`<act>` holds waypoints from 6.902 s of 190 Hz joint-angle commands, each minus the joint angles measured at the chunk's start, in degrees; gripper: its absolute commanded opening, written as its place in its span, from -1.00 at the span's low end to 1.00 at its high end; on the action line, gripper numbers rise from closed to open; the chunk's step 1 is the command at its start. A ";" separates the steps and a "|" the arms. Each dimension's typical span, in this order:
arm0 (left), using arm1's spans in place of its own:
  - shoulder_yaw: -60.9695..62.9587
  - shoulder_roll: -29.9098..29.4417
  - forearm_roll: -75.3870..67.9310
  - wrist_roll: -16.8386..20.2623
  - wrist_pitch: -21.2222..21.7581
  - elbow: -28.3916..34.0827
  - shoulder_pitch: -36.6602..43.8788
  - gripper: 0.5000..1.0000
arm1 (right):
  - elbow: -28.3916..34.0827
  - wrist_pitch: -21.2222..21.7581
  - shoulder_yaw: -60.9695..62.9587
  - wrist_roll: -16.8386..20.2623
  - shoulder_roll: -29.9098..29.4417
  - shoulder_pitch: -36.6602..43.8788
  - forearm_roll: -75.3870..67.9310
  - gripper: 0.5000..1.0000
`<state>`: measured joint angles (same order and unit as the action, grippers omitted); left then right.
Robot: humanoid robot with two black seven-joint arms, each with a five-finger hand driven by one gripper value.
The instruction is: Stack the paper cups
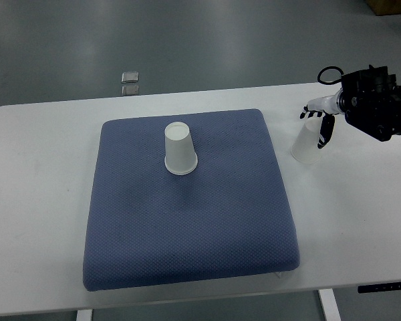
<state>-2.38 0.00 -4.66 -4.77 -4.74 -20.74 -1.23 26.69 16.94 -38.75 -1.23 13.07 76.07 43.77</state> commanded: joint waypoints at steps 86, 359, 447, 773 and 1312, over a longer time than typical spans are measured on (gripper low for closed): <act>0.09 0.00 0.00 0.02 0.00 0.00 0.00 1.00 | -0.85 -0.16 -0.01 -0.09 -0.06 -0.92 0.00 -0.25; 0.09 0.00 0.00 0.02 0.00 -0.27 -0.09 1.00 | 23.32 13.91 4.12 0.35 -4.89 42.67 -6.15 -0.20; -0.09 0.00 0.00 0.02 0.00 -0.18 -0.09 1.00 | 16.20 8.10 4.39 0.35 -13.07 31.07 -5.98 -0.16; -0.35 0.00 0.00 0.02 0.00 0.08 -0.09 1.00 | 13.47 8.02 6.41 0.35 -13.07 24.57 -8.70 0.04; -0.09 0.00 0.00 -0.07 0.00 0.00 -0.09 1.00 | 10.31 -1.56 11.86 0.35 -13.07 16.48 -8.17 0.43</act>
<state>-2.46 0.00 -4.66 -4.82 -4.75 -20.83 -1.32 39.41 15.56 -27.52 -0.79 0.00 94.02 35.65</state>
